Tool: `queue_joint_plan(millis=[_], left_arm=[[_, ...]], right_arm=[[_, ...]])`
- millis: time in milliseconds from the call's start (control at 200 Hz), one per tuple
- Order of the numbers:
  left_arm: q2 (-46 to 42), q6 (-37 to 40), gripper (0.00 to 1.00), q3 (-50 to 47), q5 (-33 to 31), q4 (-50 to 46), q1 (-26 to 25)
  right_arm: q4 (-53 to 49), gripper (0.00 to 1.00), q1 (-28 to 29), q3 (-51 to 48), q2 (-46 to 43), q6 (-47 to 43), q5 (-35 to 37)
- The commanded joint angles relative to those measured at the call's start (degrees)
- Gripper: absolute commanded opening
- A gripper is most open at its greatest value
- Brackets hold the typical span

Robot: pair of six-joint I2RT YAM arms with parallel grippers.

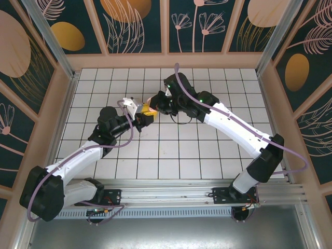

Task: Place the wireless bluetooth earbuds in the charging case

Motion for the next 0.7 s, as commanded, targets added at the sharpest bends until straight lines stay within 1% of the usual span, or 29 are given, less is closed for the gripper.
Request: queue_joint_plan(millis=[0,45,315,450,696], left_arm=[[-2.1,-0.8,0.08,-0.4,-0.4,3.4,-0.1],[-2.2,-0.8,0.08,-0.4,-0.3,3.3,-0.1],[-2.6,-0.8,0.08,-0.8,-0.3,3.1,0.0],[-3.1,-0.8,0.09,-1.1,-0.5,3.0,-0.1],[-3.2,-0.6,0.09,-1.5,-0.6,2.6,-0.1]], right_arm=[[-4.9,0.18,0.4,1.2,1.0,-0.2,2.6],[-5.3,0.2,0.5,1.5,1.0,-0.2,2.9],[-8.6,0.24,0.5,5.4,2.5,-1.1,4.3],[-9.3,0.27,0.5,5.8,2.9,-1.1,4.1],[-9.5,0.27,0.6,8.2,3.2,-1.9,3.8]])
